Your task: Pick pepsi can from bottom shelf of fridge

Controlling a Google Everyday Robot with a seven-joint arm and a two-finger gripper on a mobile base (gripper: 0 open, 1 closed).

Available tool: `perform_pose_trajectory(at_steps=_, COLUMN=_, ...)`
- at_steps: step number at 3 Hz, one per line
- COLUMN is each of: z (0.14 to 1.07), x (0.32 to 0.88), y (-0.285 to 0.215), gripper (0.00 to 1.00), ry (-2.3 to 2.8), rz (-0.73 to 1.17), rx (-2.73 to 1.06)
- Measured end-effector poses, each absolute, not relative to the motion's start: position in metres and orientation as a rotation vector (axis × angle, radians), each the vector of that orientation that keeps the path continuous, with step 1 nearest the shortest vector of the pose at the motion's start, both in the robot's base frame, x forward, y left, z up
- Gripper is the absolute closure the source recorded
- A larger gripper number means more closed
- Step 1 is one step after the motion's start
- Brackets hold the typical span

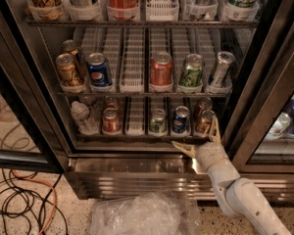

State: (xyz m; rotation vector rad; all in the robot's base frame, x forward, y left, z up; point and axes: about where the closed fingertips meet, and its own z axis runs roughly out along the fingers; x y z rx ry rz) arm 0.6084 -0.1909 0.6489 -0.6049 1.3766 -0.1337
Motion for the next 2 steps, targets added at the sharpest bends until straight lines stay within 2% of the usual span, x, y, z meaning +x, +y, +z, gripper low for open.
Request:
perform_pose_trajectory(at_steps=1, z=0.6488, x=0.6112, y=-0.1914, gripper=0.03, ry=1.373, rz=-0.138, rx=-0.604)
perform_pose_trajectory(at_steps=2, z=0.6434, x=0.6083, y=-0.1883, gripper=0.19, ry=1.399, rz=-0.119, rx=-0.602)
